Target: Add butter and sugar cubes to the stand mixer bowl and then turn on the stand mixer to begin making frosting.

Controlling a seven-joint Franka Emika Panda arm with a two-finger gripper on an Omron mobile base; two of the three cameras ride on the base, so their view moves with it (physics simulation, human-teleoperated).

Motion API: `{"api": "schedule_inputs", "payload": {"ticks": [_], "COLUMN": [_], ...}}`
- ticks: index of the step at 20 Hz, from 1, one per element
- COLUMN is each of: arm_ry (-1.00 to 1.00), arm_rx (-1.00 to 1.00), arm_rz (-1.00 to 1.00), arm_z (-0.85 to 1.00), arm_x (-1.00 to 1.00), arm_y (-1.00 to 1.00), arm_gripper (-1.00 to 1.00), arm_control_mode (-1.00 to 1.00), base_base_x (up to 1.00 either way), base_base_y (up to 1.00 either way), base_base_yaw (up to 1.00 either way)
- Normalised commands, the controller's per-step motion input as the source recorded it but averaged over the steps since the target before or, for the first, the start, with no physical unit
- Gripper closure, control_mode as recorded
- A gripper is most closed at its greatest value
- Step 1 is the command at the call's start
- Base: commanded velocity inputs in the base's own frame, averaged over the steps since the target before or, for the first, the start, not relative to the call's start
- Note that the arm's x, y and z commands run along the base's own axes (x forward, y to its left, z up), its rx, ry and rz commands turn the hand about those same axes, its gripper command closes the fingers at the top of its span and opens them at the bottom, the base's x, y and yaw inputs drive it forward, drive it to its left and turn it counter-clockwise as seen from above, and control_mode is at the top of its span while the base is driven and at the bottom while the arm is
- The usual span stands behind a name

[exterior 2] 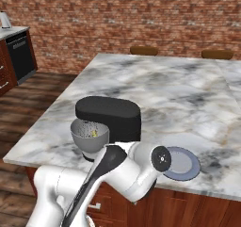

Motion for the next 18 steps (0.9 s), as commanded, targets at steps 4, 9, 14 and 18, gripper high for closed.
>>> {"api": "schedule_inputs", "payload": {"ticks": [4,9,14,18], "arm_ry": [0.13,0.45,0.31,0.37], "arm_rx": [0.24,0.35,0.58,0.42], "arm_rz": [0.12,0.23,-0.08,-0.49], "arm_z": [-0.02,-0.14,0.0,0.0], "arm_x": [-0.45,-0.05,-0.19,-0.17], "arm_y": [-0.13,-0.05,-0.09,0.0], "arm_gripper": [-1.0,-1.0,-1.0,-1.0], "arm_control_mode": [-1.0,-1.0,-1.0,-1.0], "base_base_x": [0.0,0.0,0.0,0.0], "base_base_y": [0.0,0.0,0.0,0.0], "base_base_yaw": [0.0,0.0,0.0,0.0]}}
